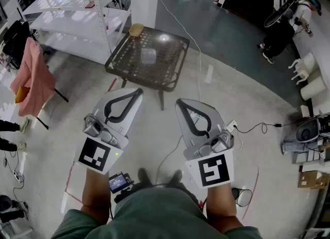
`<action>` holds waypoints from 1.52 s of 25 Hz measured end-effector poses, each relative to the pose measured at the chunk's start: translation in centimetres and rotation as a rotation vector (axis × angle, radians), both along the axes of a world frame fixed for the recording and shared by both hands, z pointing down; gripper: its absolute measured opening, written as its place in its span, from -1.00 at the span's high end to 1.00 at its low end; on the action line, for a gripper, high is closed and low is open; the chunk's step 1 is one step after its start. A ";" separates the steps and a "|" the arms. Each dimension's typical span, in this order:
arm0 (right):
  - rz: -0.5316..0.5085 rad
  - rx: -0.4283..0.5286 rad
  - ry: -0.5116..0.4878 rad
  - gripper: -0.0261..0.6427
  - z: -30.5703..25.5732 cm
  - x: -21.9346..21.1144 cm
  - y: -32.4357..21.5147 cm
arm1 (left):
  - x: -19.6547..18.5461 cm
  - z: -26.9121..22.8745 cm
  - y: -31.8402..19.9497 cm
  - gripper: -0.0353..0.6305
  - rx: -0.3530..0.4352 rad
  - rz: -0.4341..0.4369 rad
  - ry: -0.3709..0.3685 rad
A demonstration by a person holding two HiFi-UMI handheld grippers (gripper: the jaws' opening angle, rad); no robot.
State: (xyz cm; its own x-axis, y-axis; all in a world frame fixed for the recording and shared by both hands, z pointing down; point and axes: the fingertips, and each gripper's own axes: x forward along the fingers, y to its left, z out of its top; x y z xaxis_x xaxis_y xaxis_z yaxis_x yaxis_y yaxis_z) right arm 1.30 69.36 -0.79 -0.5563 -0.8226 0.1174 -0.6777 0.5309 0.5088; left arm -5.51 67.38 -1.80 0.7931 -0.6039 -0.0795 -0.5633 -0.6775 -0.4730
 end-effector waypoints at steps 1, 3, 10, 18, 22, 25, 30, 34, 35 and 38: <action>-0.001 0.001 -0.002 0.90 -0.1 0.0 0.0 | 0.0 0.0 0.0 0.89 0.001 0.000 0.000; -0.002 0.002 -0.004 0.90 -0.1 0.0 -0.1 | 0.0 0.0 -0.1 0.89 -0.001 -0.001 0.000; 0.001 -0.003 -0.004 0.90 0.2 -0.3 -0.2 | -0.1 0.3 -0.2 0.89 -0.006 0.002 0.001; 0.002 -0.001 -0.009 0.90 0.3 -0.6 -0.3 | -0.4 0.8 -0.3 0.89 -0.007 0.004 -0.005; -0.002 0.001 -0.039 0.90 0.0 -2.1 -0.4 | -1.7 0.8 -0.4 0.89 -0.005 0.011 -0.003; 0.001 0.002 -0.045 0.90 -0.2 -2.9 -0.4 | -2.3 0.6 -0.5 0.89 -0.004 0.018 0.002; 0.012 0.009 -0.043 0.90 -0.5 -4.2 -0.1 | -3.6 0.7 -0.4 0.89 -0.006 0.023 0.018; 0.012 0.016 -0.049 0.90 -0.7 -4.1 -0.5 | -3.5 0.8 -0.8 0.89 -0.004 0.026 0.026; 0.010 0.017 -0.050 0.90 -0.7 -4.1 -0.8 | -3.4 0.9 -1.1 0.89 -0.006 0.024 0.026; -0.001 0.013 -0.050 0.90 -0.3 -3.5 -2.0 | -2.9 1.3 -2.1 0.89 -0.016 0.014 0.022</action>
State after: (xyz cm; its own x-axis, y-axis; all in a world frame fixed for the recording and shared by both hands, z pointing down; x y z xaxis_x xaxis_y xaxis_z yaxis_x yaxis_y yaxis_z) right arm -2.21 67.31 -1.13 -0.5623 -0.8232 0.0787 -0.7018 0.5254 0.4811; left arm -8.38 65.27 -0.47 0.7998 -0.5940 -0.0873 -0.5636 -0.6928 -0.4498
